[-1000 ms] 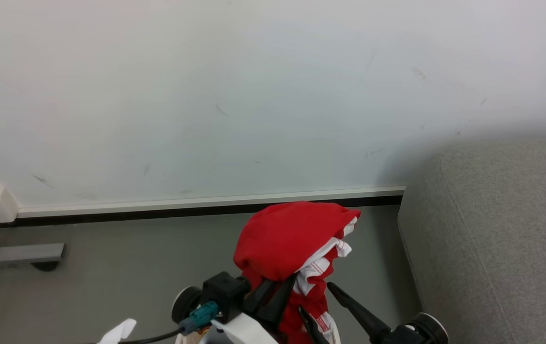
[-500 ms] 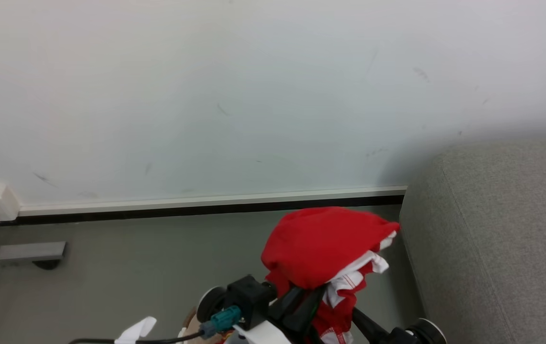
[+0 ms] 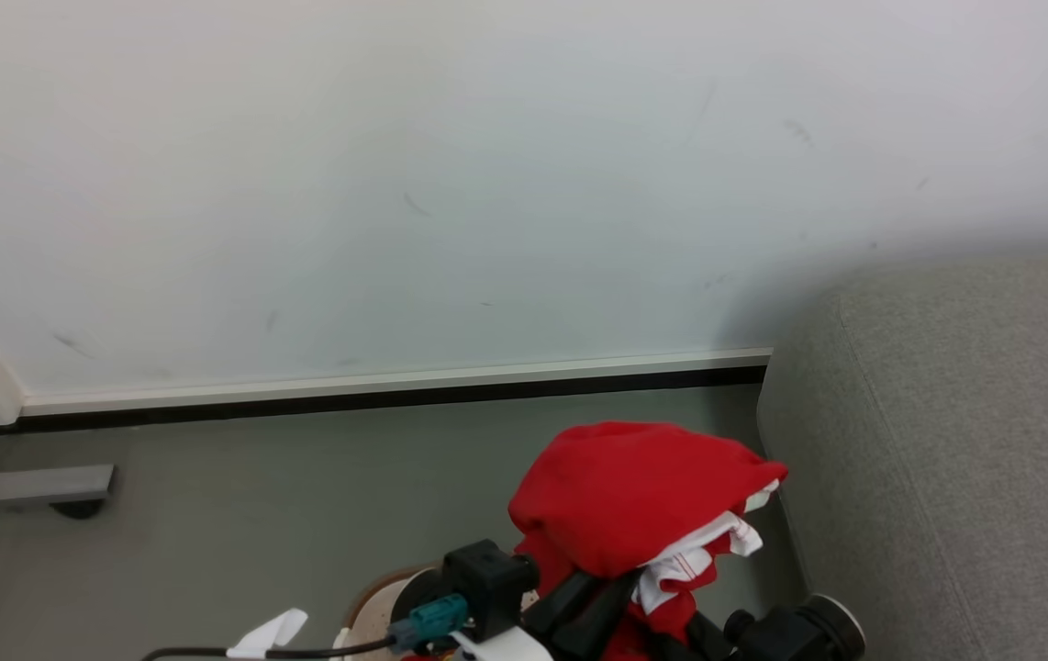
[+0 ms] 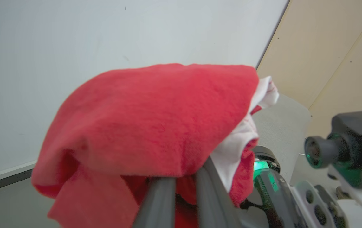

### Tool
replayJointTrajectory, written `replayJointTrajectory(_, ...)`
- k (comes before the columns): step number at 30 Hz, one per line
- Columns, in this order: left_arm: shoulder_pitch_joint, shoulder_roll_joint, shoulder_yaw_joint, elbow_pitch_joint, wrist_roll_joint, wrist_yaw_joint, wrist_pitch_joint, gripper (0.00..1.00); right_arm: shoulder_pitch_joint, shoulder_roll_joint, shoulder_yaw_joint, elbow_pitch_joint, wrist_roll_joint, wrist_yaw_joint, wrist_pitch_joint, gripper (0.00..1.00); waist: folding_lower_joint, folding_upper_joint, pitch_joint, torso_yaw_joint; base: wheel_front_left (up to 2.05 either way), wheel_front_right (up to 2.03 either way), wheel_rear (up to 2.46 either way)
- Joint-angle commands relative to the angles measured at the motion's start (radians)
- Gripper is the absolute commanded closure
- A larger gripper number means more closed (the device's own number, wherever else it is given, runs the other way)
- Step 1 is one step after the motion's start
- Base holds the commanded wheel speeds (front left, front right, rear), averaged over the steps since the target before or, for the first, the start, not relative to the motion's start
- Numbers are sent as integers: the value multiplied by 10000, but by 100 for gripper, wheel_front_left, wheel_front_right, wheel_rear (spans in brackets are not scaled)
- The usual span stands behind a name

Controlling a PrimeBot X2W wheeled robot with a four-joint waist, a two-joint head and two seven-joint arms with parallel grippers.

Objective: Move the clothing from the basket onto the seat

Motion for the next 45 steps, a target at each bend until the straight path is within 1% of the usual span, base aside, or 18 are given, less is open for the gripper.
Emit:
replayJointTrajectory(1, 110, 77, 66, 93, -166, 34, -63, 98, -49, -38, -150, -147, -7, -30, 5, 100, -1, -1, 17, -50, 0, 0, 0)
replayJointTrajectory(2, 113, 99, 84, 141, -154, 53, -109, 59, -11, -38, -227, -192, -42, -30, 5, 100, -1, -1, 28, -84, 0, 0, 0)
replayJointTrajectory(3, 132, 109, 119, 207, -179, 59, -150, 16, 37, -38, -320, -247, -74, -30, 4, 100, -1, -1, 42, -125, 0, 0, 0)
replayJointTrajectory(4, 141, 127, 171, 300, -182, 129, -183, 0, 81, -39, -479, -339, -97, -30, 2, 100, -1, -1, 56, -176, 0, 0, 0)
replayJointTrajectory(11, 140, 211, 300, 864, -46, 226, -586, 0, 294, -35, -1330, -832, -343, -30, 1, 100, -1, -1, 216, -754, 0, 0, 0)
replayJointTrajectory(19, -10, 223, 290, 1411, 54, 177, -970, 0, 378, -35, -2282, -1538, -639, -30, 1, 100, -1, -1, 396, -1758, 0, 0, 0)
replayJointTrajectory(26, -212, 212, 297, 1611, 148, 168, -1136, 0, 509, -30, -2577, -1786, -861, -30, 3, 100, -1, -1, 519, -2732, 0, 0, 0)
replayJointTrajectory(31, -306, 186, 268, 1654, 169, 159, -1176, 0, 625, -30, -2769, -1876, -941, -30, 3, 100, -1, -1, 586, -3279, 0, 0, 0)
replayJointTrajectory(39, -380, 252, 226, 1692, 142, 165, -1142, 0, 730, -29, -3069, -2084, -1002, -30, 3, 100, -1, -1, 740, -3818, 0, 0, 0)
replayJointTrajectory(45, -498, 295, 206, 1655, 151, 193, -1119, 0, 649, -26, -3351, -2328, -1039, -30, 3, 100, -1, -1, 972, -4038, 0, 0, 0)
